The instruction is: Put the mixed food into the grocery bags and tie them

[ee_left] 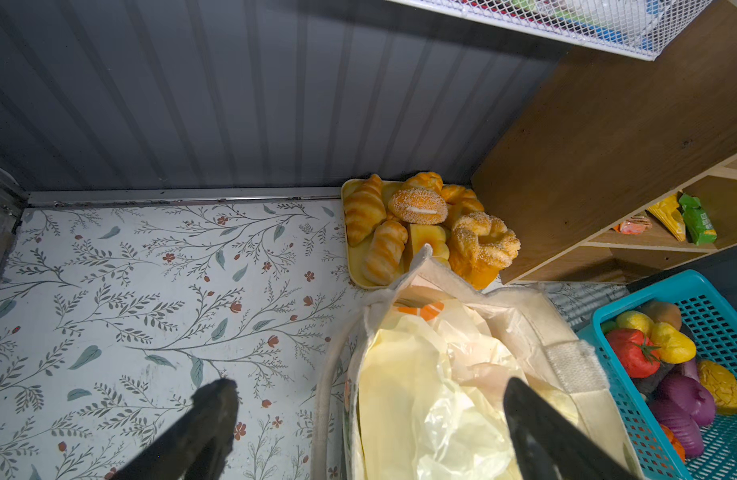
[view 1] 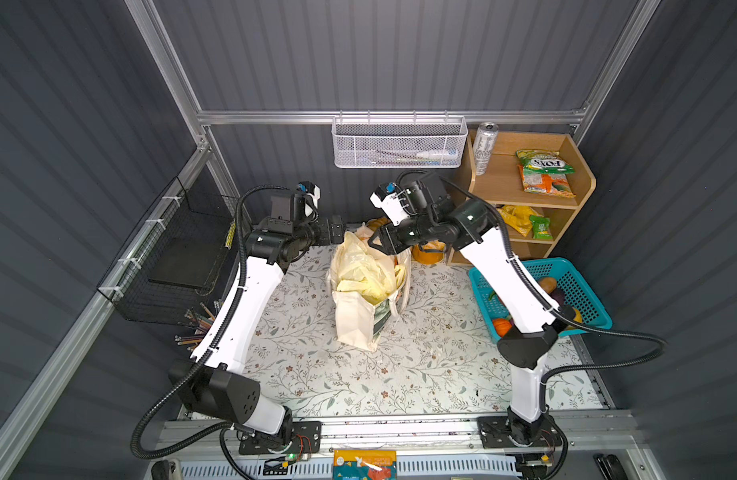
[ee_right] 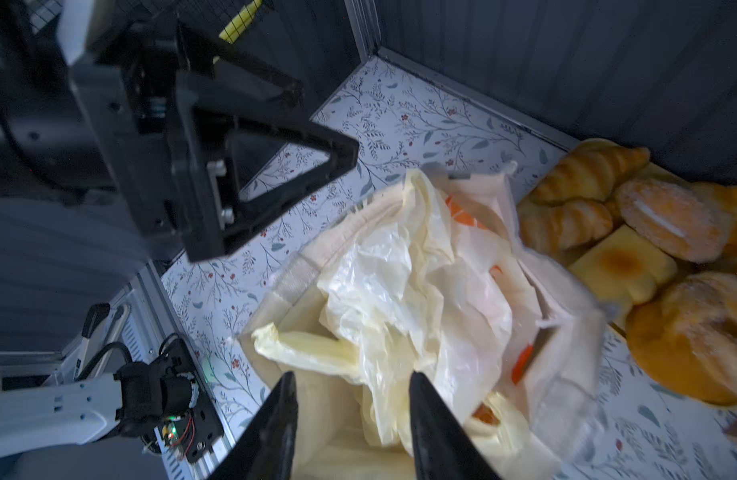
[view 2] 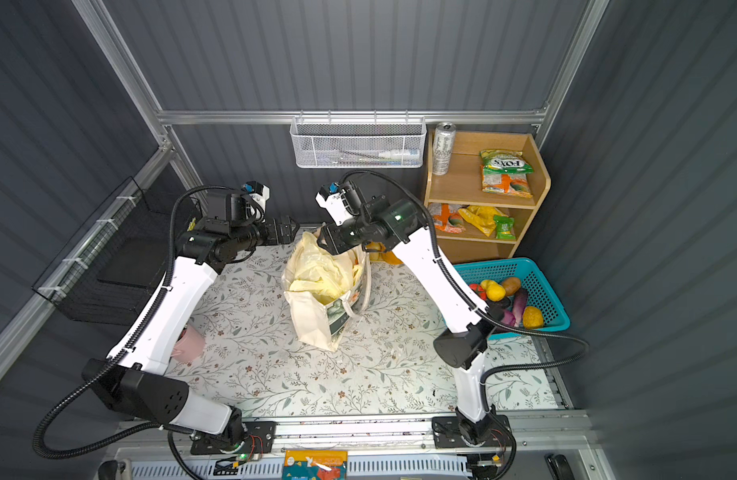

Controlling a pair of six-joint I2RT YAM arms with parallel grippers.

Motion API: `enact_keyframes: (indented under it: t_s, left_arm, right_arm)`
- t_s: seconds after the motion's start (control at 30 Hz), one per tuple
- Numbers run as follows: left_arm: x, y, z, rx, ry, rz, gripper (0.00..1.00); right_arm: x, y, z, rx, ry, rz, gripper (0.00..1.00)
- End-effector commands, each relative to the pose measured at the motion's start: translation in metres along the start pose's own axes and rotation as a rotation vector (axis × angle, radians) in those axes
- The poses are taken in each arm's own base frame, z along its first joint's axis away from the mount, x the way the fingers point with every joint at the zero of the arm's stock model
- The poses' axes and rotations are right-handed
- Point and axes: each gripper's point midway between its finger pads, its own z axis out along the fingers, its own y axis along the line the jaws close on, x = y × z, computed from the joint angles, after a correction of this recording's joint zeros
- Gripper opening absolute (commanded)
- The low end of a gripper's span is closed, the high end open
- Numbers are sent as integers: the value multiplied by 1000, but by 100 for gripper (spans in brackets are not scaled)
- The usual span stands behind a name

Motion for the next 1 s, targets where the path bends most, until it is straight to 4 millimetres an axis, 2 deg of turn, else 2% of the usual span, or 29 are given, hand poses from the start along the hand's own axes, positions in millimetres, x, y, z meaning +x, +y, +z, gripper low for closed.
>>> enact_keyframes:
  t_s: [0.0,0.1,0.27,0.43,0.53,0.6,0.7,0.97]
  left_arm:
    - [2,4,1,-9,1,-19,100]
    - [1,7,-1,-29,-17,-31,100]
    - [-3,9,-6,-43,-47,-46,100]
    - [-5,9,-8,-43,-53,-46,100]
    - [-5,8,-9,-38,-55,-46,100]
    - [-6,7,-9,-34,-55,-48,100]
    - [-8,5,-10,-27,-54,-47,100]
    - [-9,4,-11,-21,-45,-32,100]
  right_arm:
    - [-1,2,44,-85,15,54,44]
    - [14,-7,78,-83,66,81,42]
    - [59,-27,119,-47,187,125,37]
    - [96,-42,144,-21,273,166,37]
    - [107,-47,150,-8,306,186,37]
    - [105,-46,147,-7,304,187,38]
    - [86,-38,130,-21,255,169,42]
    - [12,-5,51,-75,48,99,50]
